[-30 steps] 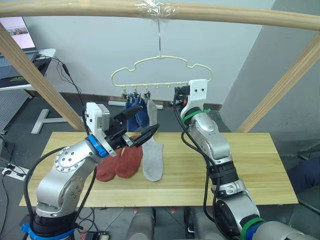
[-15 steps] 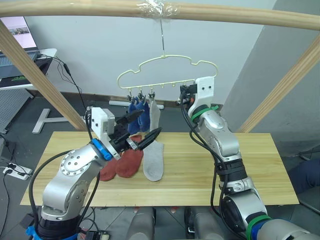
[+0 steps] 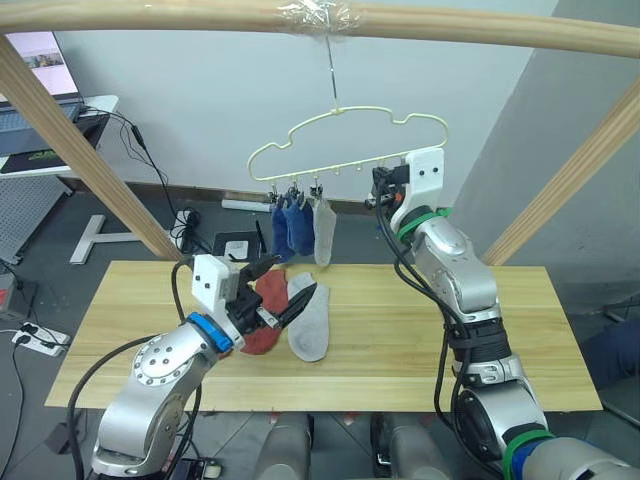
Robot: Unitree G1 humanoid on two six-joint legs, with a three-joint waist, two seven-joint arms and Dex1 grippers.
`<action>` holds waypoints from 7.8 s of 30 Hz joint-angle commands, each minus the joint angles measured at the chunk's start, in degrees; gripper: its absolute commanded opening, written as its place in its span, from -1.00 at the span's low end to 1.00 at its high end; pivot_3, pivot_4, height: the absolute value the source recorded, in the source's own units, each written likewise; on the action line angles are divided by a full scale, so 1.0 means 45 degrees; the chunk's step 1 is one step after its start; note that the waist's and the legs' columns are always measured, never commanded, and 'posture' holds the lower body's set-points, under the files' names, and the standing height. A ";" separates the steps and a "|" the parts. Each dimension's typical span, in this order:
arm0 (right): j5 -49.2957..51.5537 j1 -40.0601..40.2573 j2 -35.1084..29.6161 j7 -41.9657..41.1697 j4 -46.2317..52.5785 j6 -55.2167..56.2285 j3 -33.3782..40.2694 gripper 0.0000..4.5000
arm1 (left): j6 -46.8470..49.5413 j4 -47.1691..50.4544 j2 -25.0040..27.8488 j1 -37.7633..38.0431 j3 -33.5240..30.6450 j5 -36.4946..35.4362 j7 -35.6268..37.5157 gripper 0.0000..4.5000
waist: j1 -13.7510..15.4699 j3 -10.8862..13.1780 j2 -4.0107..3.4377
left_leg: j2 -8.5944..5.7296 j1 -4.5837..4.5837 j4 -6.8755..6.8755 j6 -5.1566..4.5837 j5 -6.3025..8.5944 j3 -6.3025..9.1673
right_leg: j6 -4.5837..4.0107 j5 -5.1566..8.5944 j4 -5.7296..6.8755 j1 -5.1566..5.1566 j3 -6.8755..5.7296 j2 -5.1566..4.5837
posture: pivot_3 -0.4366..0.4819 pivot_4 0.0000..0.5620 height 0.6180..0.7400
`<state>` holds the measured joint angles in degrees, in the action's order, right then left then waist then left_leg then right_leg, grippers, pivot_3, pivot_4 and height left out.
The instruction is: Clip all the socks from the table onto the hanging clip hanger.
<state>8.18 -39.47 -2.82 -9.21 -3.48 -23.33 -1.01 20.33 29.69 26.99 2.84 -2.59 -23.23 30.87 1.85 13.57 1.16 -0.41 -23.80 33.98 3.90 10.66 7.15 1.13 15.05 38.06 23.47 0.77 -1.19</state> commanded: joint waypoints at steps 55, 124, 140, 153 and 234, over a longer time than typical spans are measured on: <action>0.2450 -0.1547 -0.0779 -0.0113 0.0814 -0.4078 0.2293 -1.00 | -0.3435 -0.6383 -0.3118 -0.3535 0.2854 0.3411 0.1068 -0.98 | -0.0120 0.0023 -0.0041 | -0.0002 -0.0010 0.0019 0.0001 -0.0002 -0.0018 | 0.0002 -0.0038 0.0008 0.0001 0.0004 -0.0013 | 0.20 -0.21 1.00; 0.5810 0.3588 -0.2425 0.0499 0.7490 -0.7036 0.1590 1.00 | -0.1670 -0.5847 -0.1679 -0.4303 0.1451 0.1781 0.1303 0.05 | -0.0794 0.0020 -0.0040 | 0.0000 0.0009 0.0157 -0.0007 -0.0002 -0.0051 | 0.0043 -0.0020 0.0182 0.0013 0.0013 0.0044 | 0.12 -0.35 1.00; -0.0413 0.3989 -0.0617 0.2001 0.5477 -0.0160 -0.1918 -0.25 | -0.0349 -0.3188 -0.0396 -0.5074 0.0316 0.0749 0.1513 0.06 | -0.0674 0.0011 -0.0025 | 0.0007 -0.0001 0.0196 -0.0002 -0.0007 -0.0123 | 0.0054 -0.0032 0.0171 0.0008 0.0042 0.0017 | 0.22 -0.36 1.00; -0.0266 0.1645 0.1085 0.1995 0.1393 0.1335 -0.0663 -0.25 | -0.0229 -0.1519 -0.0024 -0.5076 0.0058 -0.0129 0.1870 0.06 | -0.0373 0.0011 -0.0025 | 0.0013 0.0004 0.0192 -0.0003 -0.0008 -0.0127 | 0.0049 -0.0033 0.0180 0.0011 0.0043 0.0023 | 0.37 -0.35 1.00; 0.3676 -0.1725 -0.1669 -0.0309 0.3822 -0.8268 0.2537 -1.00 | -0.2488 -1.3909 -0.0659 -0.4778 0.2108 0.5072 0.0559 -0.19 | -0.0569 0.0020 -0.0031 | 0.0016 0.0003 0.0164 -0.0010 -0.0004 -0.0135 | 0.0016 -0.0014 0.0196 0.0036 0.0032 0.0003 | 0.11 -0.18 1.00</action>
<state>23.88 -45.99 -10.09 -10.84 12.10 -61.07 9.55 7.93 -33.01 23.51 -21.01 5.62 -1.62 32.03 -0.71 13.66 1.02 -0.34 -23.78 34.72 3.85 10.64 6.54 1.21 14.99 38.94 23.63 0.93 -1.18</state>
